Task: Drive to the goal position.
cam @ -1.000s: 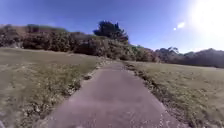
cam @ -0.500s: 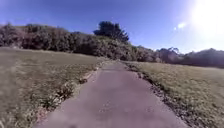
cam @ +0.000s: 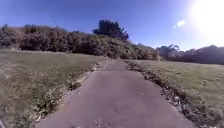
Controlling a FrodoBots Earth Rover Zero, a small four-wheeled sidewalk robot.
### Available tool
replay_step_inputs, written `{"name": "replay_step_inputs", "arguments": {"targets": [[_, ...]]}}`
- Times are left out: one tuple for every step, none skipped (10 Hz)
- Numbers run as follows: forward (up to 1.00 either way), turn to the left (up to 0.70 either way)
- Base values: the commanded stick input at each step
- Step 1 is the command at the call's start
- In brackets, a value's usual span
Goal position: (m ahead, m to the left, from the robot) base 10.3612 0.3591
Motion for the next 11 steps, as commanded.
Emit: {"name": "replay_step_inputs", "arguments": {"targets": [[1.0, 0.0], [1.0, 0.0], [1.0, 0.0], [1.0, 0.0], [1.0, 0.0], [1.0, 0.0], [1.0, 0.0], [1.0, 0.0], [1.0, 0.0], [1.0, 0.0], [1.0, 0.0]]}}
